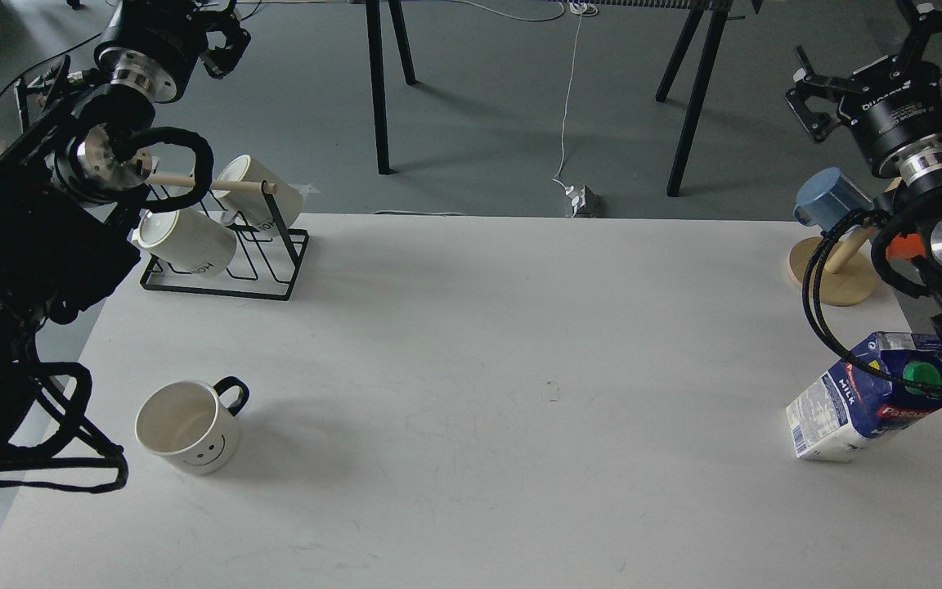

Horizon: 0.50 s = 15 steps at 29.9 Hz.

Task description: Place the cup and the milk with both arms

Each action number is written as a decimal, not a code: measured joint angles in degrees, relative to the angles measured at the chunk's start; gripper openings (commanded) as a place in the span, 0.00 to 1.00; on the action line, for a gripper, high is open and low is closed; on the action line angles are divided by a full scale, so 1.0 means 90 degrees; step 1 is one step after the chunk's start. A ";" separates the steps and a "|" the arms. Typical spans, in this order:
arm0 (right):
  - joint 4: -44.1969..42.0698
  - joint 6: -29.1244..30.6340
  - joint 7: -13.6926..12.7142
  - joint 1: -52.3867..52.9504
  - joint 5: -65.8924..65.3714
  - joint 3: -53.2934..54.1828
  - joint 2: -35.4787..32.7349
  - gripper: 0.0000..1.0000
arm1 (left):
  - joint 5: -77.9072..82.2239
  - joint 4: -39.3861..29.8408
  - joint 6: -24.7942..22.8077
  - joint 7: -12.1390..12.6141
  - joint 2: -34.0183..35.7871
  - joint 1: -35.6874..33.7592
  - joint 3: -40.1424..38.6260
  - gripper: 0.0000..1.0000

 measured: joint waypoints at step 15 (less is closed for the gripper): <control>0.0272 0.0000 0.0021 0.0002 -0.0002 0.0002 -0.0036 0.99 | -0.0012 -0.1029 -0.0452 -0.0031 0.0583 0.0242 0.0713 0.99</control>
